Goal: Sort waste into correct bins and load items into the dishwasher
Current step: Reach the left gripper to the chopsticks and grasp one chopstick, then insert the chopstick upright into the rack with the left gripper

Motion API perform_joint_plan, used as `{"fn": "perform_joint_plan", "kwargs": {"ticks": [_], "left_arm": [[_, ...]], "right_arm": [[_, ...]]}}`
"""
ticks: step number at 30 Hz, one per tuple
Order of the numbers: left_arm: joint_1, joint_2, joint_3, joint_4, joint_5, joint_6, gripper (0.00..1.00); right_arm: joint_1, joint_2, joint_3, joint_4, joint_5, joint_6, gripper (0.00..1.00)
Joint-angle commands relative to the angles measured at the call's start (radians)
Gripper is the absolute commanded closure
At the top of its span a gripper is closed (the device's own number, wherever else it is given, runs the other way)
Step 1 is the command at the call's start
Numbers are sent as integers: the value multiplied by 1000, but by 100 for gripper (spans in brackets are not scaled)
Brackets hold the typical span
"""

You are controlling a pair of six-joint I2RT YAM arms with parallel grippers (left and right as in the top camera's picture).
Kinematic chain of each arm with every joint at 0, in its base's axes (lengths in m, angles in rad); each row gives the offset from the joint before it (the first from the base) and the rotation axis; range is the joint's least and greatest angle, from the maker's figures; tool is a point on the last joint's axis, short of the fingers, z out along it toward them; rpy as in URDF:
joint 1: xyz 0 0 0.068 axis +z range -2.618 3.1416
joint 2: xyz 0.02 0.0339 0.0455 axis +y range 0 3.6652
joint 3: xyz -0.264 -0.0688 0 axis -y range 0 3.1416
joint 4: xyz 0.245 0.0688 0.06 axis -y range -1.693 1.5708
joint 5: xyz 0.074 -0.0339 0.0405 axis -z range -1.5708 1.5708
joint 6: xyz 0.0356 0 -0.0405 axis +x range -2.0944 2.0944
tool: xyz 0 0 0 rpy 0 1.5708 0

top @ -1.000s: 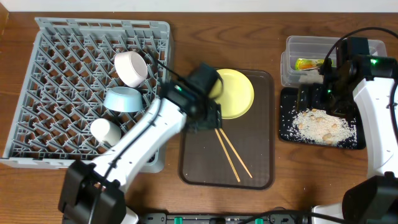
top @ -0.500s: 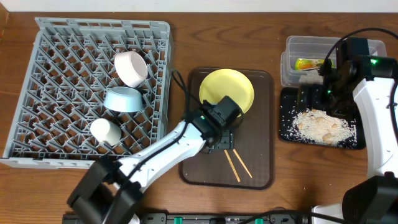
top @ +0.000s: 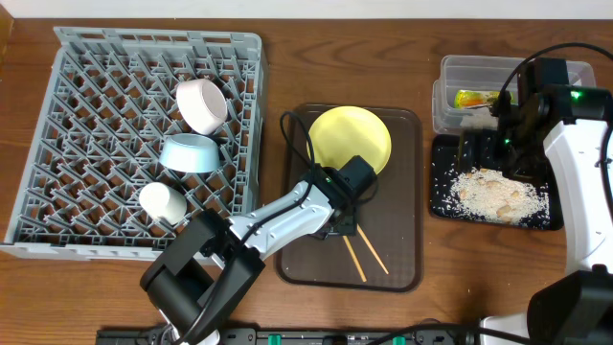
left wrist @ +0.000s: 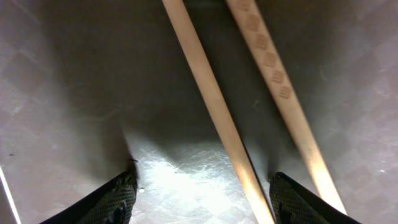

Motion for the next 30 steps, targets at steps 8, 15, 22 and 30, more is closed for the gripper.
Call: {"fn": "perform_joint_plan", "kwargs": {"ticks": [8, 15, 22, 30], "left_arm": [[-6, 43, -10, -40, -47, -6, 53], [-6, 43, -10, -47, -46, -6, 77], [-3, 42, -9, -37, -48, -6, 92], [56, -19, 7, -24, -66, 45, 92]], "right_arm": [[-3, -17, 18, -1, -6, 5, 1], [-2, -17, 18, -3, -8, 5, 1], [-3, -17, 18, -4, -9, 5, 1], [-2, -17, 18, -5, -9, 5, 1]]}}
